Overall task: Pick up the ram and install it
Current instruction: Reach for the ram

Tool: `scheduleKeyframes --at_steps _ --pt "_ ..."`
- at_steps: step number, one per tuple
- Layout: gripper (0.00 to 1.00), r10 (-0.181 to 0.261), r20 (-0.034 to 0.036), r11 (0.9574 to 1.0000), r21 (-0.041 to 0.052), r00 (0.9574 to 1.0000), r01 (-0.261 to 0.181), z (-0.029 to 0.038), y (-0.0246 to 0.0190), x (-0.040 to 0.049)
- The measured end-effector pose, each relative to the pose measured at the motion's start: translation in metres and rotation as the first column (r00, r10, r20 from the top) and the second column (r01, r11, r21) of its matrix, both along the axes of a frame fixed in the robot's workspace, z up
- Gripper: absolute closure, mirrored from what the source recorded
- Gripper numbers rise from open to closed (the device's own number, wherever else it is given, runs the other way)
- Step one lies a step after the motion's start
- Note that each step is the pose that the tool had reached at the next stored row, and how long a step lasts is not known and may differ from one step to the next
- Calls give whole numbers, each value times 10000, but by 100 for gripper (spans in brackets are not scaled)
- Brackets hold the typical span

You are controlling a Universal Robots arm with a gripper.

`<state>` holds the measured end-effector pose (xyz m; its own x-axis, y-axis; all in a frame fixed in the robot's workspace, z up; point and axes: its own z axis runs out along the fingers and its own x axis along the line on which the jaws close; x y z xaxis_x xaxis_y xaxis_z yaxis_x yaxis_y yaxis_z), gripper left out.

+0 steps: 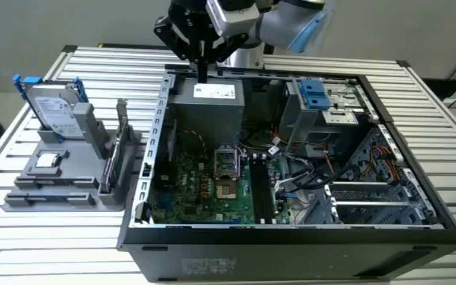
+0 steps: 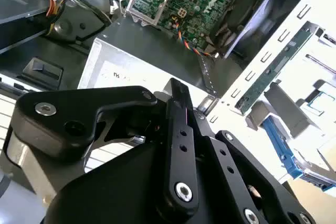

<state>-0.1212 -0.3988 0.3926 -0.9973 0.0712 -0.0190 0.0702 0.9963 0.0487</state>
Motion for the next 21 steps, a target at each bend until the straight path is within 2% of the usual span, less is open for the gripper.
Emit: scheduleKeyframes --at_steps 13,21 --pt "100 0 1 10000 29 10000 0 0 0 -1" --pt "100 0 1 10000 30 10000 0 0 0 -92"
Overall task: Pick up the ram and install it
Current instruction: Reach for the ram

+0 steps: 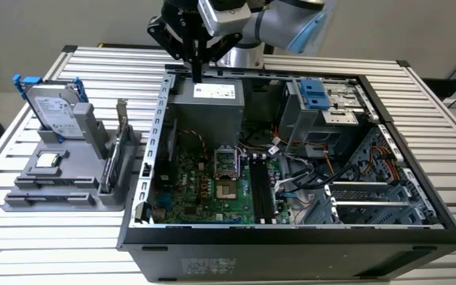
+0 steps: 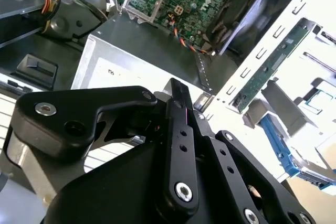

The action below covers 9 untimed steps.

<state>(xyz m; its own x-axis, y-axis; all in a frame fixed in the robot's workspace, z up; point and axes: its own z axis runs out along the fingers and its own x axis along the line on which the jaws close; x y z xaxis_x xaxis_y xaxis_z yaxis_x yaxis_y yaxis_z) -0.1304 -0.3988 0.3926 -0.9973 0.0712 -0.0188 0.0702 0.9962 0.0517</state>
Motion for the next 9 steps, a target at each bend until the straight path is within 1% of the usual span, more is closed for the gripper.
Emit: scheduleKeyframes --at_steps 9 --pt "100 0 0 10000 -1 10000 0 0 0 -124"
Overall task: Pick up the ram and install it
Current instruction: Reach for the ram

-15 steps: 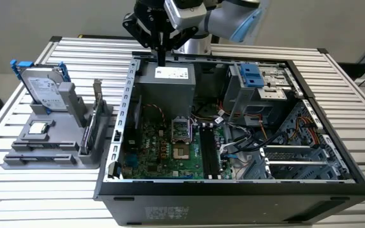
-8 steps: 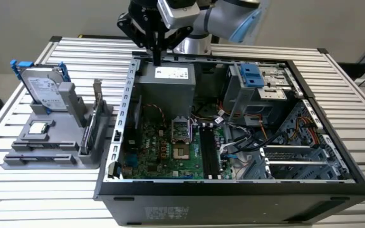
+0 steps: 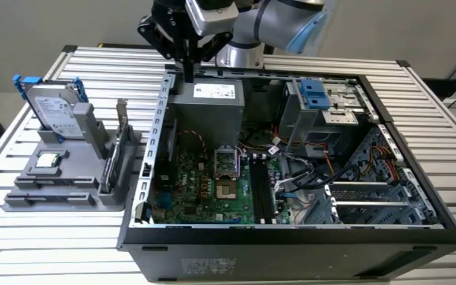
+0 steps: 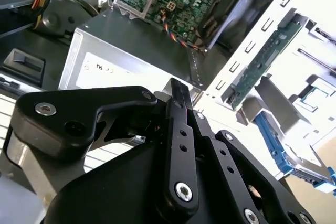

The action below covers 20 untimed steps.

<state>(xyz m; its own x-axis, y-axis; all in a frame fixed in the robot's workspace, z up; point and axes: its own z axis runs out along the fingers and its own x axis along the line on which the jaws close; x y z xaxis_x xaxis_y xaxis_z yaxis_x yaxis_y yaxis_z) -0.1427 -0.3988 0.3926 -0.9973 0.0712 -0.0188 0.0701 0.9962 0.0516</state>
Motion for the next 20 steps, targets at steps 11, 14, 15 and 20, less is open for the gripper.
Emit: scheduleKeyframes --at_steps 11,14,15,20 --pt "100 -1 0 10000 0 10000 1 0 0 -122" --pt "100 0 0 10000 0 10000 0 0 0 -160" --pt "100 0 0 10000 0 10000 0 0 0 -175" --pt "100 0 0 10000 0 10000 0 0 0 -248"
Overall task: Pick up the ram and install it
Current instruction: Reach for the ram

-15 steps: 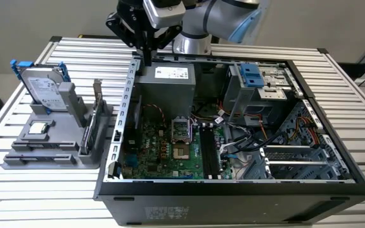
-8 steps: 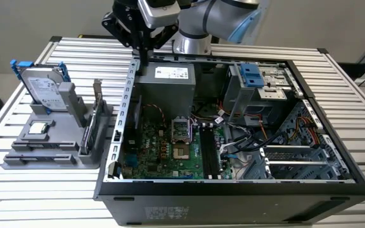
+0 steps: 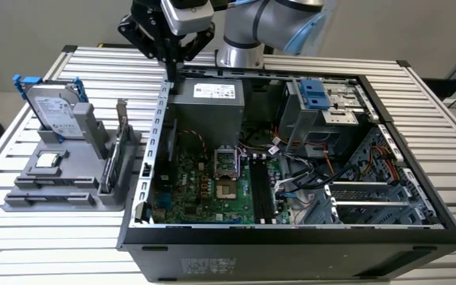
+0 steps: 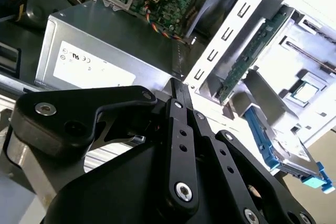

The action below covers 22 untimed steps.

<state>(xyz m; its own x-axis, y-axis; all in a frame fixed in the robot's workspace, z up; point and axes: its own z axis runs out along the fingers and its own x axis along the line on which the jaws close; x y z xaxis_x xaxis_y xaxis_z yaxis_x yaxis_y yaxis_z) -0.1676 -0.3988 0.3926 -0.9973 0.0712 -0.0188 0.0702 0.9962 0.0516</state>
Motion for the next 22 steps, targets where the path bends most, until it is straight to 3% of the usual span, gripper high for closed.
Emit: scheduleKeyframes --at_steps 22 --pt "100 0 0 10000 0 10000 0 0 0 -300"
